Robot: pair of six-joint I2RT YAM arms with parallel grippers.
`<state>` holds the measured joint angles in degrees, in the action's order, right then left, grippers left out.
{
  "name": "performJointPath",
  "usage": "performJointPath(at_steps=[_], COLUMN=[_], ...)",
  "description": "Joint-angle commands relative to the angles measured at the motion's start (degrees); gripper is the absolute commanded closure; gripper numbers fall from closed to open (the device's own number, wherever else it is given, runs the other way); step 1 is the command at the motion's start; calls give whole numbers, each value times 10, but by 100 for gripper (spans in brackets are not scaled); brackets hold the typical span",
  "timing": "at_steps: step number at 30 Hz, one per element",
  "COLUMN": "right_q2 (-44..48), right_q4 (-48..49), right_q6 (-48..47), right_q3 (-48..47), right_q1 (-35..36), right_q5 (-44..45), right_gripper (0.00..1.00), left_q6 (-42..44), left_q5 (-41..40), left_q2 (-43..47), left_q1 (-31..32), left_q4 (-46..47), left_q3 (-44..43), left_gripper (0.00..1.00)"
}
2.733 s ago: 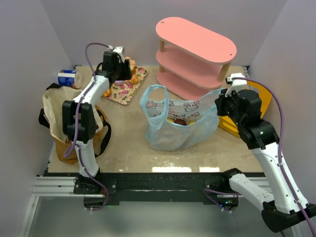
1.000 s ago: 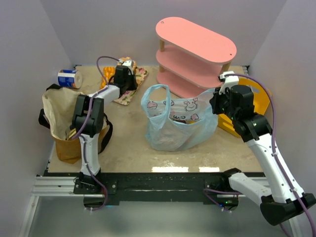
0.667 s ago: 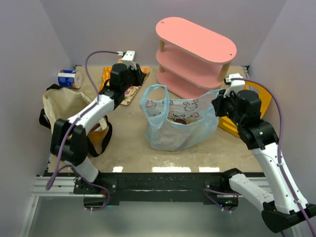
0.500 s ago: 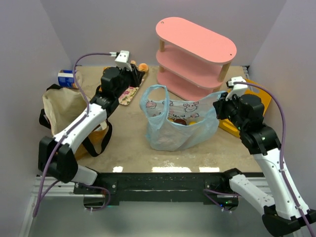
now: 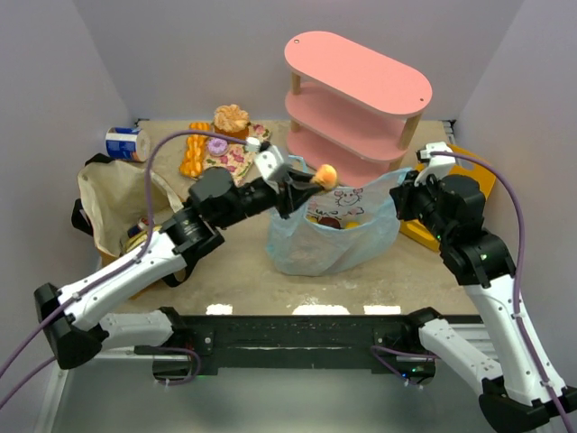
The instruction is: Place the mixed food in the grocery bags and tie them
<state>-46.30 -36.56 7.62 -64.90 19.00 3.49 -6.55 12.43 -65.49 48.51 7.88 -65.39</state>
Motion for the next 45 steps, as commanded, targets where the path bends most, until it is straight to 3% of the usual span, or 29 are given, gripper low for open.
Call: performJointPath(at_steps=[1, 14, 17, 18, 21, 24, 28, 31, 32, 34, 35, 38, 41, 45], right_q2=[17, 41, 44, 43, 43, 39, 27, 16, 14, 4, 0, -7, 0, -3], right_q4=[-10, -38, -38, -38, -36, -35, -36, -37, -37, -38, -40, -50, -48, -3], right_q6=[12, 16, 16, 16, 16, 16, 5, -4, -6, -9, -10, -17, -44, -66], right_q3=[-6, 2, 6, 7, 7, 5, -11, -36, -50, -65, -81, -121, -152, -172], right_q1=[-3, -3, -3, -2, -3, -3, -2, -2, -2, -3, -3, -2, -2, -2], right_q5=[1, 10, 13, 12, 13, 13, 10, 11, 9, 7, 7, 21, 15, -79], right_gripper=[100, 100, 100, 100, 100, 100, 96, 85, 73, 62, 47, 25, 15, 14], left_q6=[46, 24, 28, 29, 36, 44, 58, 63, 60, 46, 41, 48, 63, 93], left_q5=[20, 19, 21, 22, 21, 11, 1, -1, -2, 15, 29, 39, 54, 100], left_q2=[-79, -212, -217, -217, -207, -181, -99, -37, -25, 4, 10, 19, 27, 34], left_q1=[37, 50, 50, 50, 51, 50, 48, 29, 17, -36, -57, -100, -117, -139], left_q4=[-78, -128, -140, -142, -148, -154, -151, -146, -148, -153, -154, -182, -188, -162], left_q3=[-28, -100, -101, -101, -105, -112, -106, -95, -93, -87, -84, -82, -64, -26], left_gripper=[79, 73, 60, 44, 24, 14, 10, 5, 4, 3, 3, 3, 3, 2])
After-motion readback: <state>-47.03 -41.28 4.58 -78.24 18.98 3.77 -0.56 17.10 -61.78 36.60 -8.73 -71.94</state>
